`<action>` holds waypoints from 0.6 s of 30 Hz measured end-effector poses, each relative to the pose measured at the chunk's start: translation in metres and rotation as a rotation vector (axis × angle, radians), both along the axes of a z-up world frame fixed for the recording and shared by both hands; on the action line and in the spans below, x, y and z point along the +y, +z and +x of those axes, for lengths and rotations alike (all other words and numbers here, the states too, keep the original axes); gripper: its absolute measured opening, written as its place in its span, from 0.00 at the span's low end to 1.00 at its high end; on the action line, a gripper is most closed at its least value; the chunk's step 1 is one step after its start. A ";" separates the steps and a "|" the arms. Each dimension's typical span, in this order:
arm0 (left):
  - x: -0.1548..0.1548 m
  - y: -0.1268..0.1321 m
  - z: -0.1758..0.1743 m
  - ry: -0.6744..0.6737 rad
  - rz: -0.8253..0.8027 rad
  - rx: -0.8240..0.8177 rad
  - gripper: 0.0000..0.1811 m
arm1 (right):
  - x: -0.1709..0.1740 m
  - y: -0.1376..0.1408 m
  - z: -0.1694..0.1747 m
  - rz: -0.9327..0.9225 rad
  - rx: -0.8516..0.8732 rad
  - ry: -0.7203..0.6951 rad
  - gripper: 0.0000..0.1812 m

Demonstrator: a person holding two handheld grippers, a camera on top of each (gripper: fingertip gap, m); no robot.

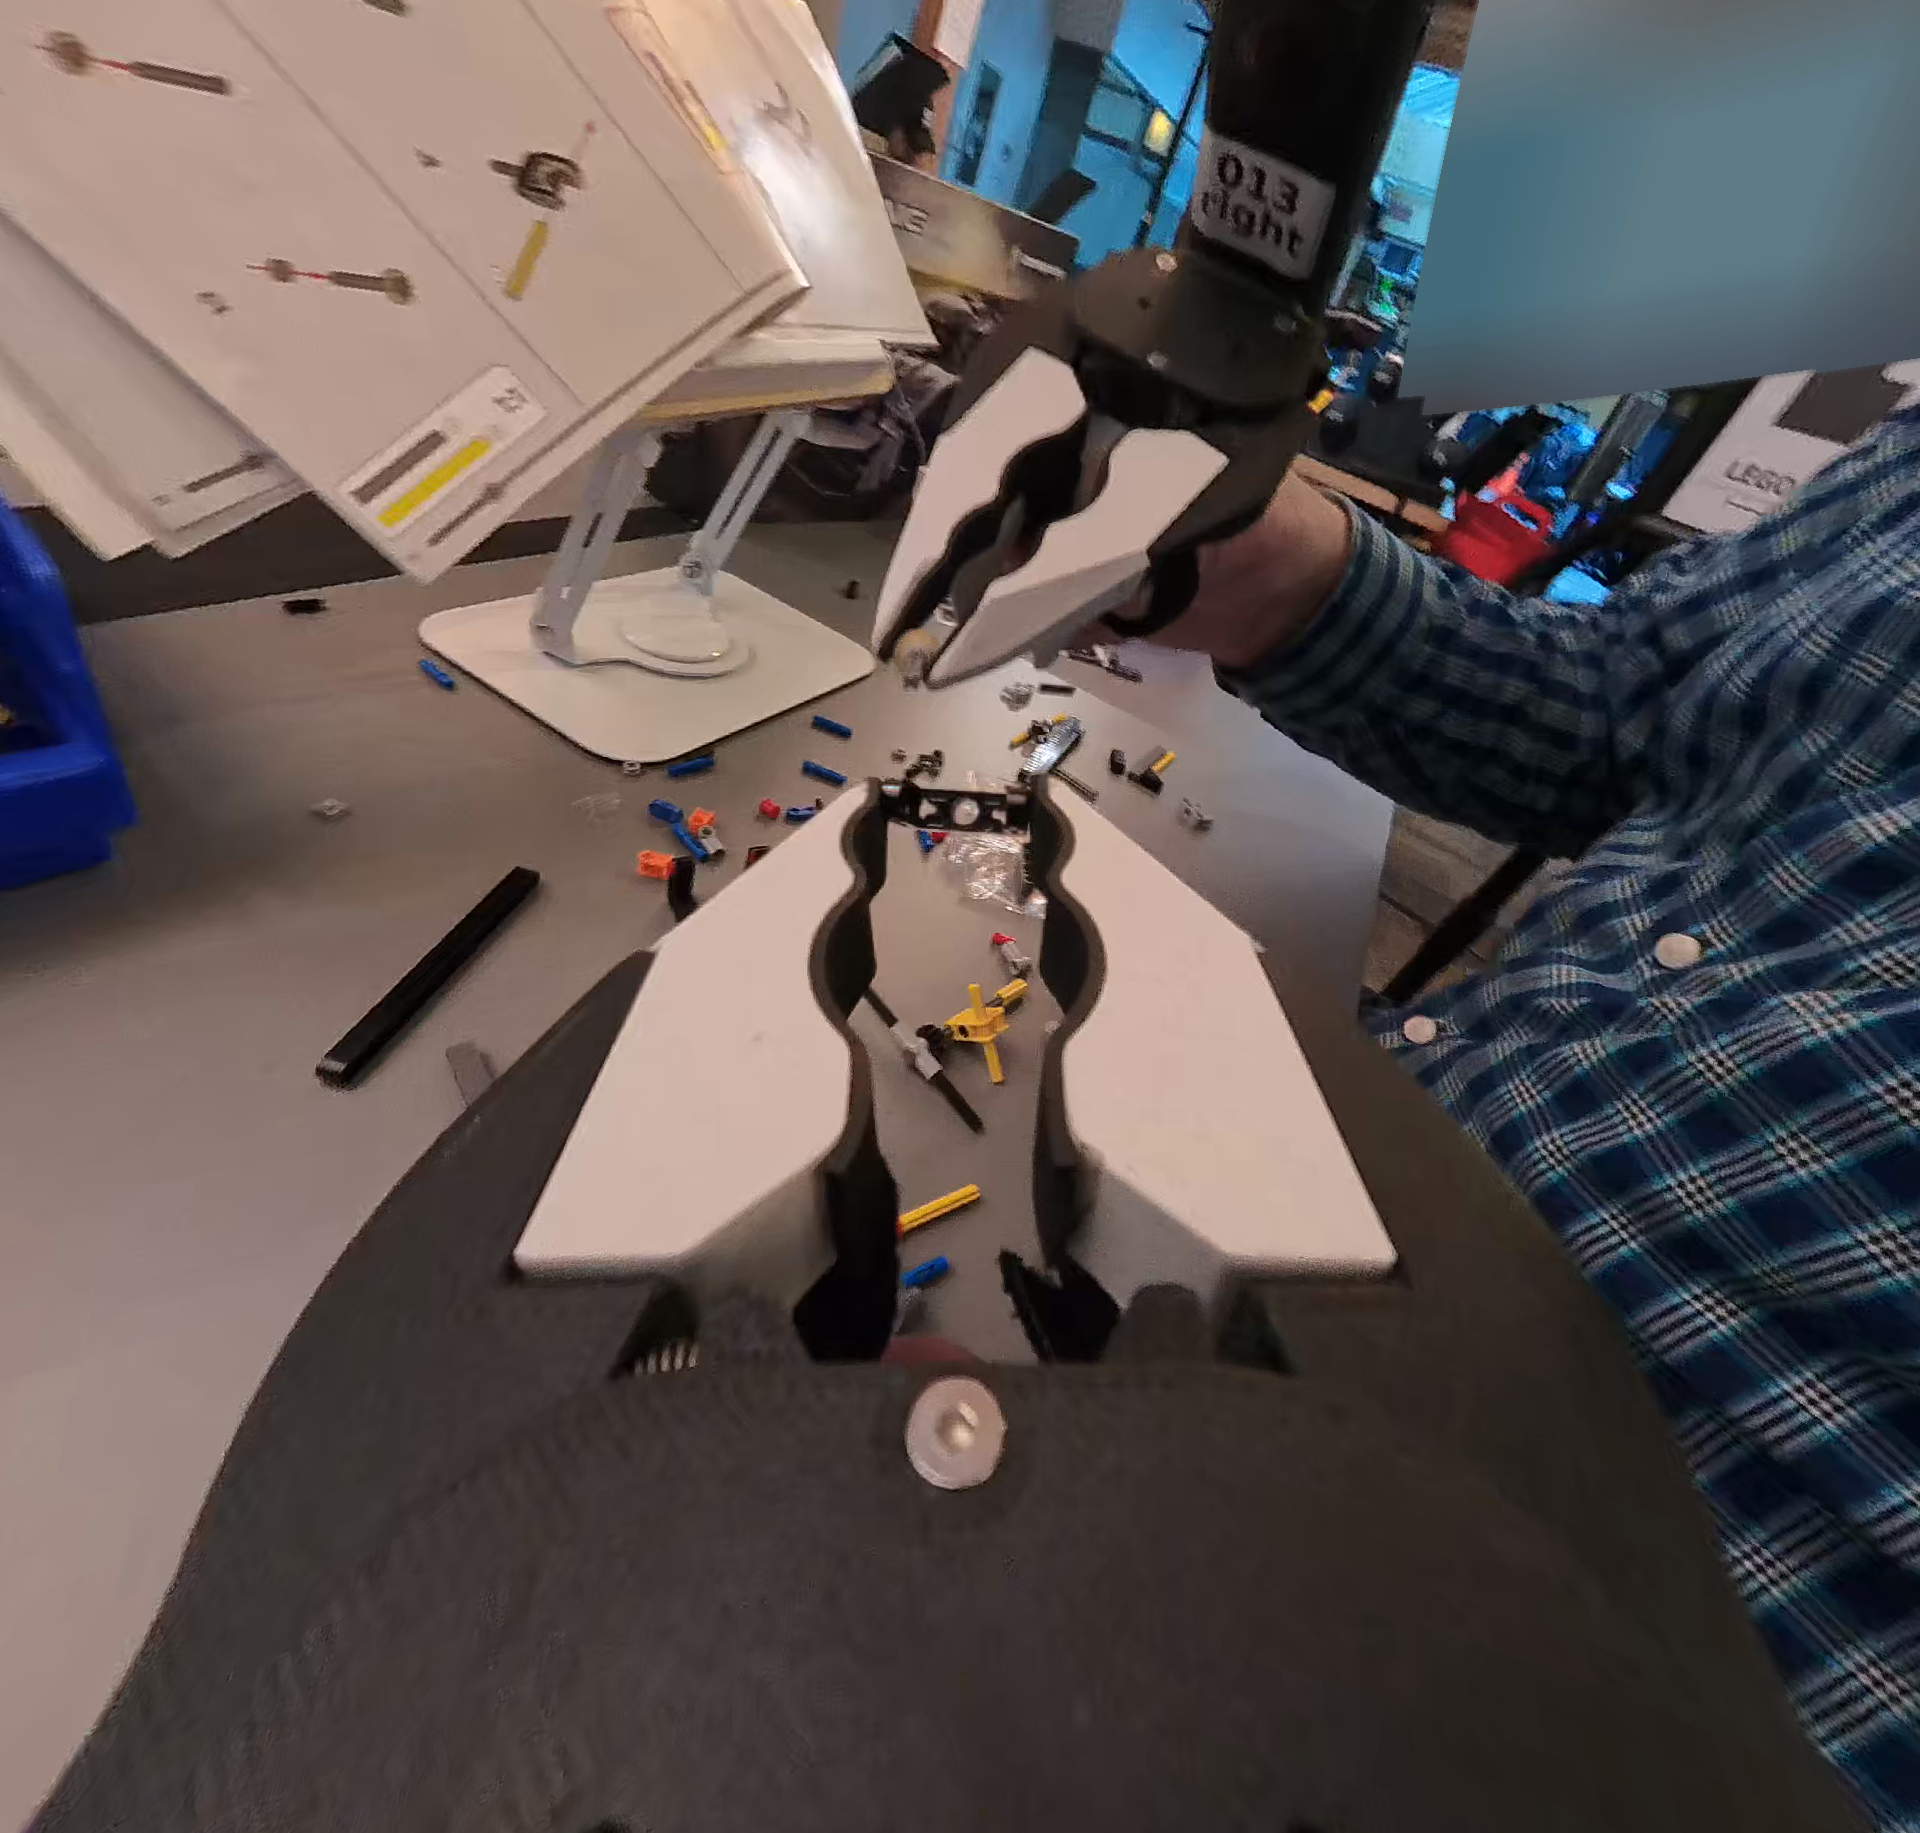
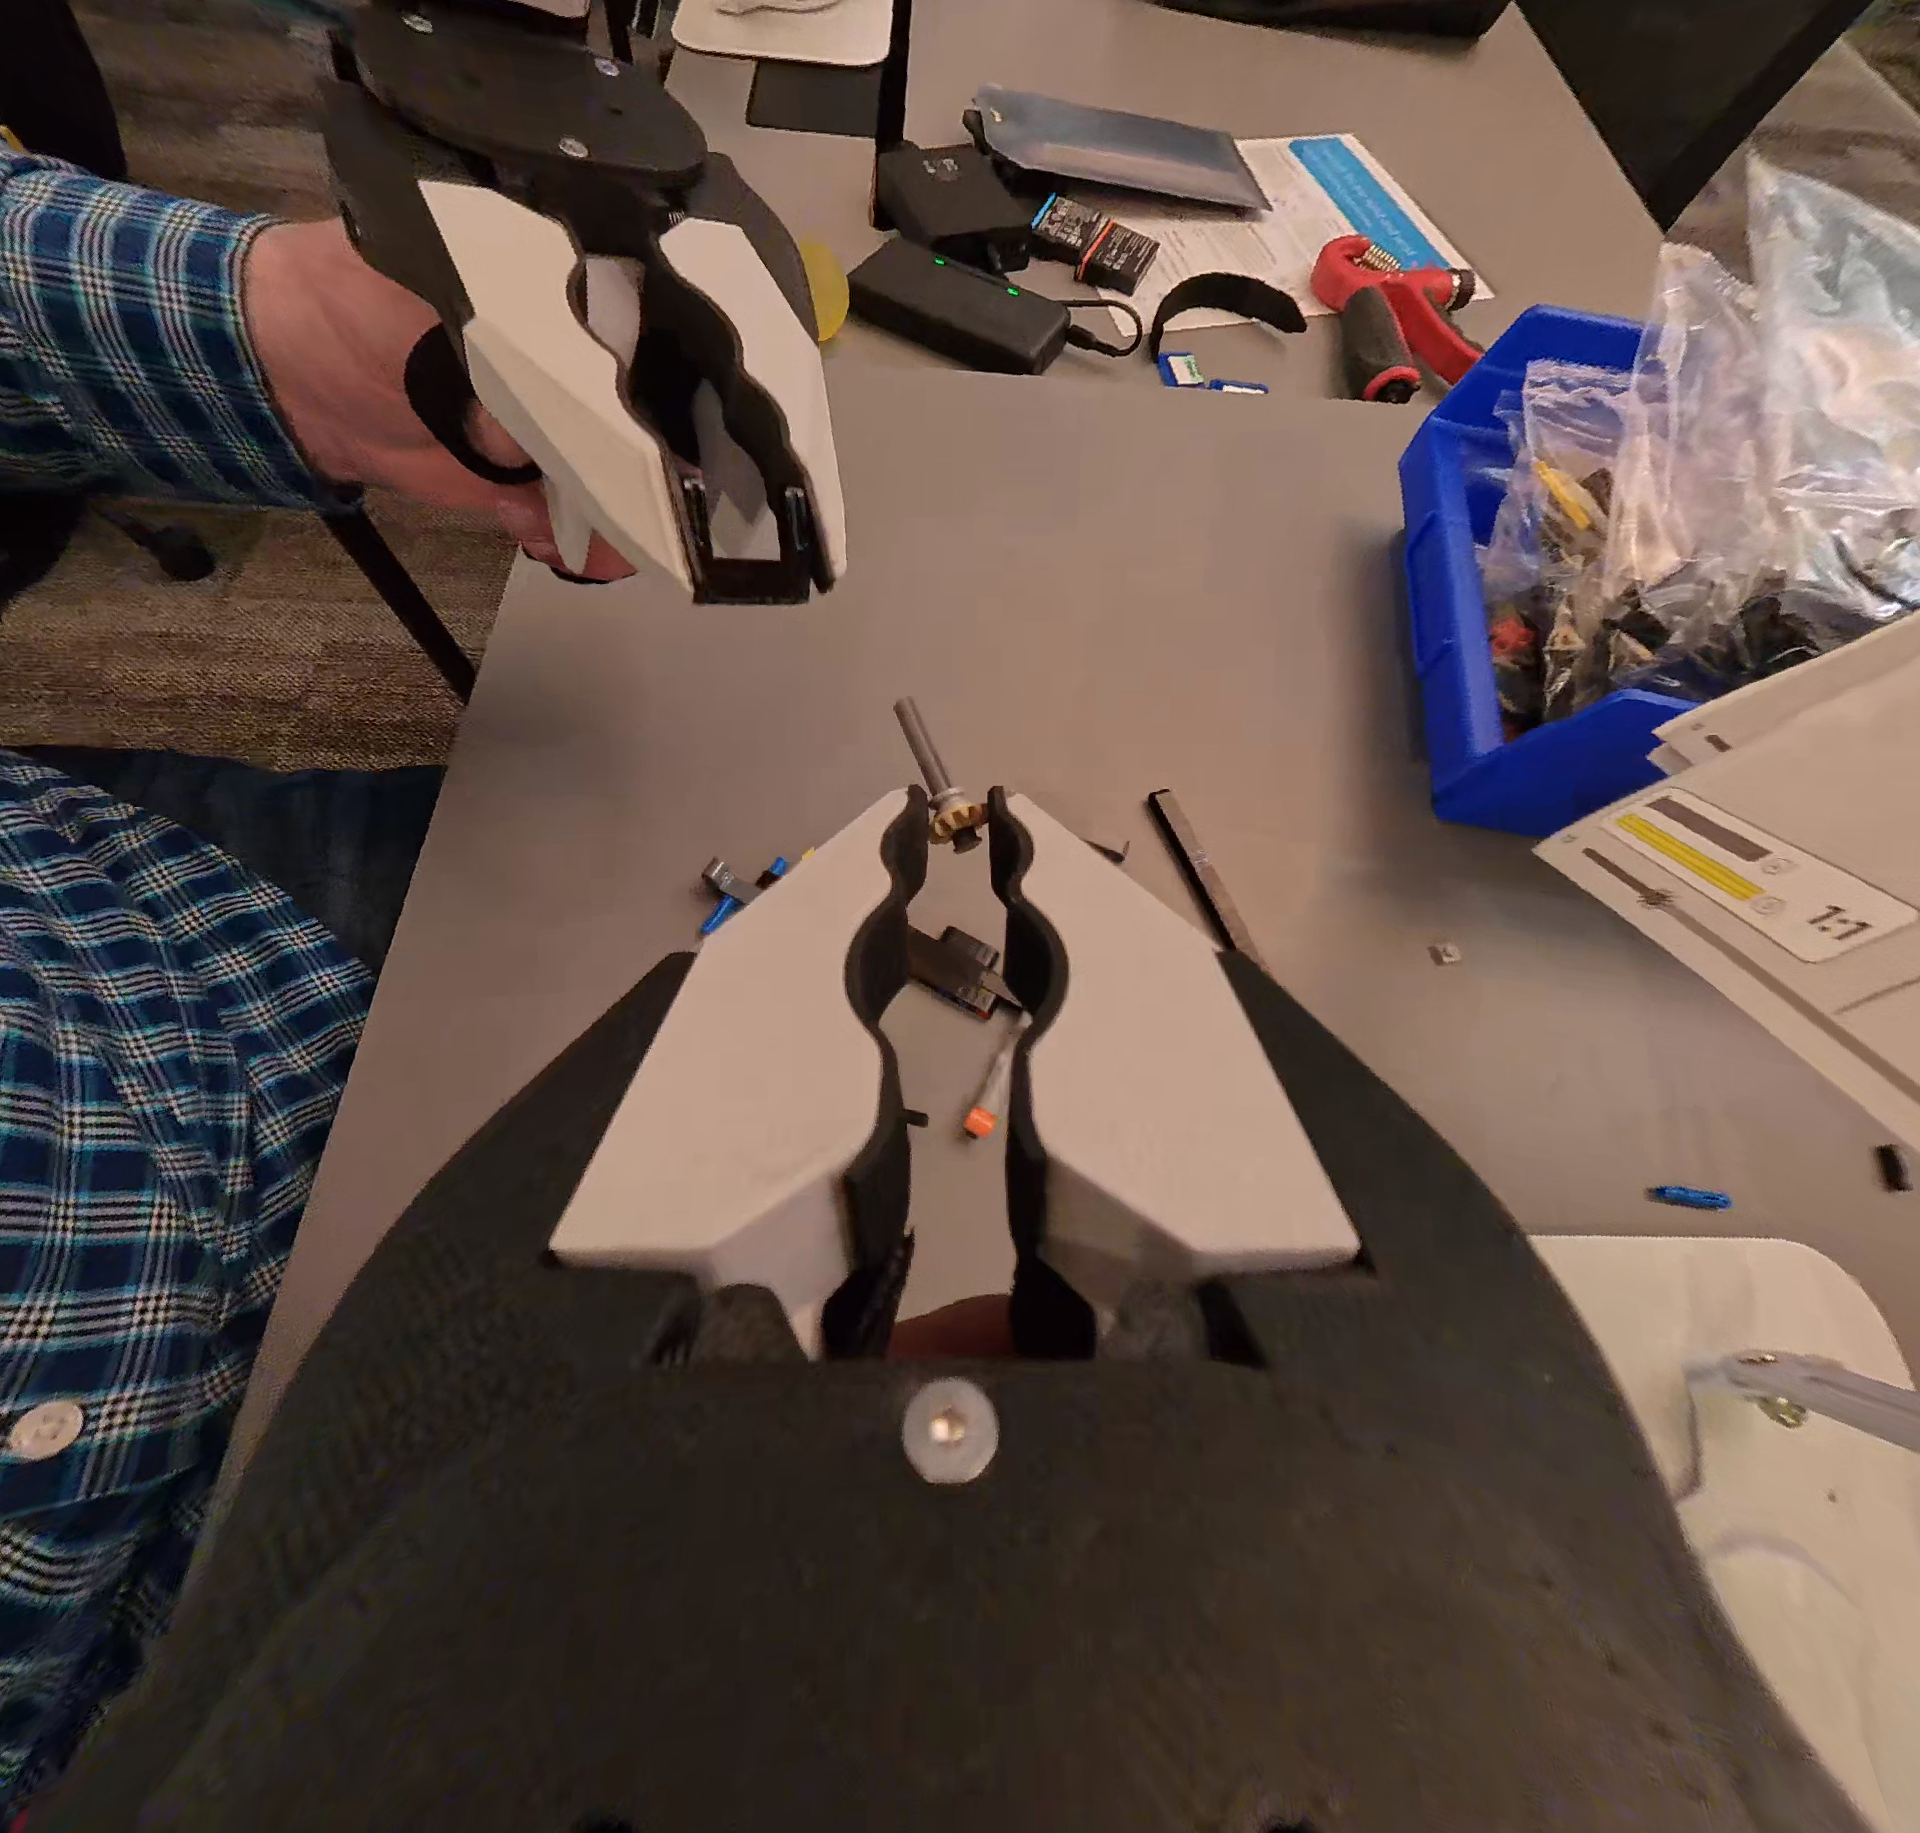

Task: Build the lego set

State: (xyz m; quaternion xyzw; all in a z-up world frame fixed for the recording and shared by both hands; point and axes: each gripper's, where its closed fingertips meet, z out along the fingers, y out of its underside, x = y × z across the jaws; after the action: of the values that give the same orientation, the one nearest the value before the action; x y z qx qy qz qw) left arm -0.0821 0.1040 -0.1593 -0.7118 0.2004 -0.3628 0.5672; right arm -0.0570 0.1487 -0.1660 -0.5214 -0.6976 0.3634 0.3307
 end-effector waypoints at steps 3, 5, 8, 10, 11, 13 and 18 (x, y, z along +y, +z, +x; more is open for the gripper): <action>0.002 -0.001 0.006 -0.038 -0.011 0.049 0.13 | 0.002 0.008 0.006 0.063 0.009 0.024 0.05; 0.004 -0.005 0.008 -0.046 -0.013 0.130 0.13 | 0.001 0.011 0.010 0.126 0.000 0.047 0.05; 0.009 -0.015 0.014 -0.053 -0.037 0.273 0.13 | -0.005 0.015 0.012 0.230 -0.011 0.088 0.05; 0.012 -0.024 0.018 -0.064 -0.050 0.393 0.13 | -0.005 0.009 0.012 0.315 -0.050 0.107 0.05; 0.013 -0.029 0.019 -0.074 -0.064 0.453 0.13 | -0.006 0.007 0.012 0.362 -0.062 0.123 0.05; 0.014 -0.038 0.022 -0.096 -0.082 0.568 0.13 | -0.010 0.004 0.012 0.451 -0.067 0.171 0.05; 0.010 -0.056 0.031 -0.205 -0.145 0.759 0.13 | -0.018 -0.005 0.014 0.730 -0.110 0.313 0.05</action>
State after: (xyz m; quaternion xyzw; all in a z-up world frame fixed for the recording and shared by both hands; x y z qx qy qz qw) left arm -0.0511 0.1140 -0.2158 -0.8097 0.4397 -0.1418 0.3620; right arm -0.0430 0.1303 -0.1712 -0.2756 -0.8687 0.1090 0.3968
